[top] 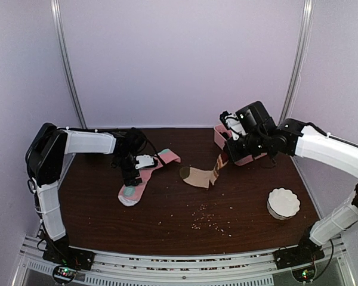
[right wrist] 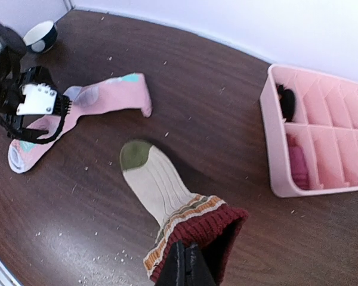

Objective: Roll the socks
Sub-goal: Move the sock to the center of the board, then place the sock at the center of the board.

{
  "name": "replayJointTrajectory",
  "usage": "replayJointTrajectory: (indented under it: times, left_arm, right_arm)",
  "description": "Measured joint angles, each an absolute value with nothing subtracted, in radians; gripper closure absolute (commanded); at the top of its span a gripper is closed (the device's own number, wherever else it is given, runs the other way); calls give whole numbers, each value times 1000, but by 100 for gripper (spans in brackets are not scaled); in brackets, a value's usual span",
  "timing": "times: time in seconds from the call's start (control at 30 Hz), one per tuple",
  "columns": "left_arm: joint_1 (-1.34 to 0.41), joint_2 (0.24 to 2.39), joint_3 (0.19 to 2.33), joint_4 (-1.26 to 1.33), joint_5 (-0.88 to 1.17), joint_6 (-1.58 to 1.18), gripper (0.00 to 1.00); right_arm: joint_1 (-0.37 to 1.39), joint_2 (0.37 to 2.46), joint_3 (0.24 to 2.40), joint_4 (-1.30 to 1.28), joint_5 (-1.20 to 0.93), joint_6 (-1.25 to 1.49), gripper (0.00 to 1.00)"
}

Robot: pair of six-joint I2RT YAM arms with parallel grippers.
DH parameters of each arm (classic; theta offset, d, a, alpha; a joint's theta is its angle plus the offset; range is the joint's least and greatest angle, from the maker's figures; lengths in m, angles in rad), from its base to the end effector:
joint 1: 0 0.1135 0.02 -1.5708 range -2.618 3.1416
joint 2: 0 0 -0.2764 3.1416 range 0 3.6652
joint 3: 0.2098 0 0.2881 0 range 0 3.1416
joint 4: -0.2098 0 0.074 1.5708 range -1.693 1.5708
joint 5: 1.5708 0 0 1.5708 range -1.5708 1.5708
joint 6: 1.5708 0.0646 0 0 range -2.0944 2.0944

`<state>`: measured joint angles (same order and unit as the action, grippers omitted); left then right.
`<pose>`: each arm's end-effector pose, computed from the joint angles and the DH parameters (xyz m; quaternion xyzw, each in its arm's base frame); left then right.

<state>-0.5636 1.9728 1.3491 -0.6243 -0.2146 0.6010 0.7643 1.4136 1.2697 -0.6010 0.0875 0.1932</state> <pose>0.3754 -0.2210 0.1220 0.5253 0.8291 0.1087 0.1578 0.2681 0.2491 0.3117 -0.2409 0.8830 0.1491 0.3743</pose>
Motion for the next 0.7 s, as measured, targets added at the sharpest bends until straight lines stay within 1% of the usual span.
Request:
replayJointTrajectory:
  times: [0.2,0.33,0.47,0.57,0.7]
  left_arm:
    - [-476,1937,1319,-629,-247,585,2]
    - [-465,1835,1293,-677,-203,573,2]
    - [-427,1664,1285,-709,-97,565,2]
    - [-387,1553,1256,-713,-41,577,2]
    - [-373,1475,1170,-731,24,612,2]
  right_arm:
    - [701,1572,1596,-653,165,65,100]
    - [755,1690,1736,-667,194,-21,100]
    - [905,1790,1738,-678,202,-76,100]
    - [1048,1880,1693,-676,176,-79,100]
    - [1190,1971,1613,-666,96,-25,100]
